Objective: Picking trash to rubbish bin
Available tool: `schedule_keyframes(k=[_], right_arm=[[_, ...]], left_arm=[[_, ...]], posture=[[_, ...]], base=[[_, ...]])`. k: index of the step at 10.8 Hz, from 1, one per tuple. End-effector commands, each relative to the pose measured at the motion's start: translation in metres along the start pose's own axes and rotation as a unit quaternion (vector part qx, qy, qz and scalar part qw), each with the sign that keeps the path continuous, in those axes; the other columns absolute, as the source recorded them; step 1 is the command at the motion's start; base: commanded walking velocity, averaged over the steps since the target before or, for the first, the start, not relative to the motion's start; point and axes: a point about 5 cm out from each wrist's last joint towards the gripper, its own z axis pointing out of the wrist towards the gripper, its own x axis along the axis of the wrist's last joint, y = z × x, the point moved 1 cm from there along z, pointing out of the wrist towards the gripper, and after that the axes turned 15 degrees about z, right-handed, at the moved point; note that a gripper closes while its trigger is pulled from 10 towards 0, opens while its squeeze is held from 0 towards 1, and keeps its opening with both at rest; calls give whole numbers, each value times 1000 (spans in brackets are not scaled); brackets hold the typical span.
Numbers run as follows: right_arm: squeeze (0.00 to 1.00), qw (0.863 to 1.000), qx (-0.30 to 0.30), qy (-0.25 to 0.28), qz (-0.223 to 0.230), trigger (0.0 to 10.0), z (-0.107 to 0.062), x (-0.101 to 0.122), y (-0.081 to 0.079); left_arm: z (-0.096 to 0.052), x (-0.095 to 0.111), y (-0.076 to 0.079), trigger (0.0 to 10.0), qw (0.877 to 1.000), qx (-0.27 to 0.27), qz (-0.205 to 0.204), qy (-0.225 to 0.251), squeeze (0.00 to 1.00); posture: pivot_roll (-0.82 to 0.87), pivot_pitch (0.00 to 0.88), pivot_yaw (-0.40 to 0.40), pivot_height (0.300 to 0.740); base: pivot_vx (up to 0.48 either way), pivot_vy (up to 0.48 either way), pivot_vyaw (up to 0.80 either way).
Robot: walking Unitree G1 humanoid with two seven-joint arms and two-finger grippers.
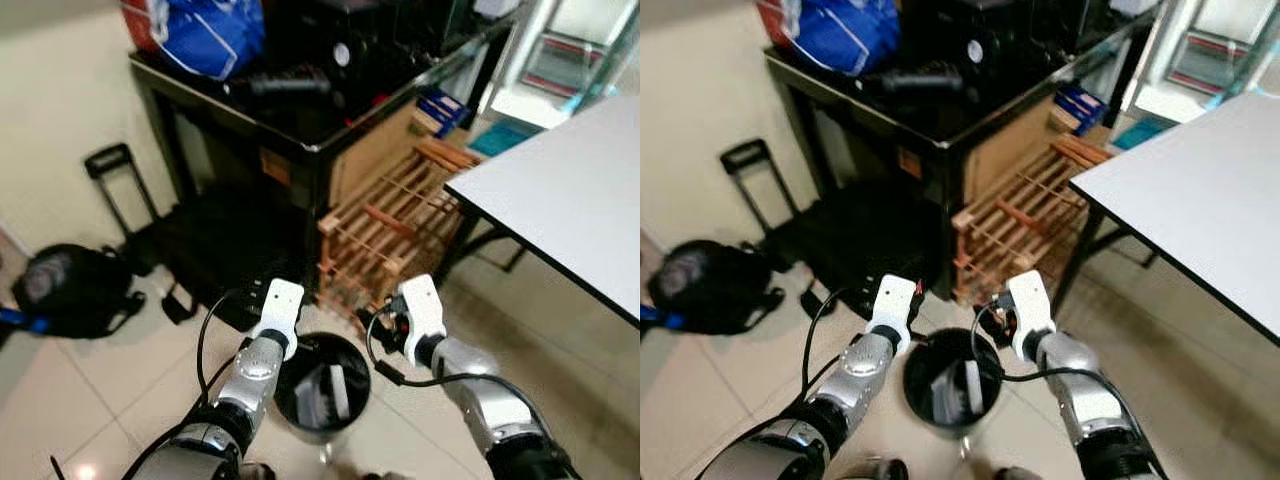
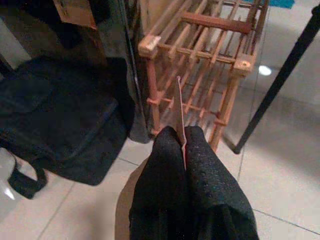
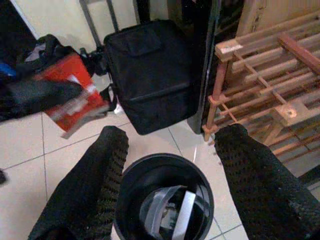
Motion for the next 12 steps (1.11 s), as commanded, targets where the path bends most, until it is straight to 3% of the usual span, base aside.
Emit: schedule_keyframes(k=[1,7,12], right_arm=[[0,1000,13,-14,-2,10000,-4,-4,-2],[0,998,56,-29,3,10000,-35,-2,-27],[0,997,64,-34,11,10000,-45,-2,-39]], left_arm=[[-2,-8,4,10000,1000,-2,-5,-22,0],[-10,-25,25,10000,997,-23,-34,-62,0],[-9,-20,39,10000,997,-48,-26,-57,0]], posture=[[-94,164,-34,740],[-136,278,-79,740],[-150,318,-79,740]], base=[[0,0,0],[0,0,0],[0,0,0]])
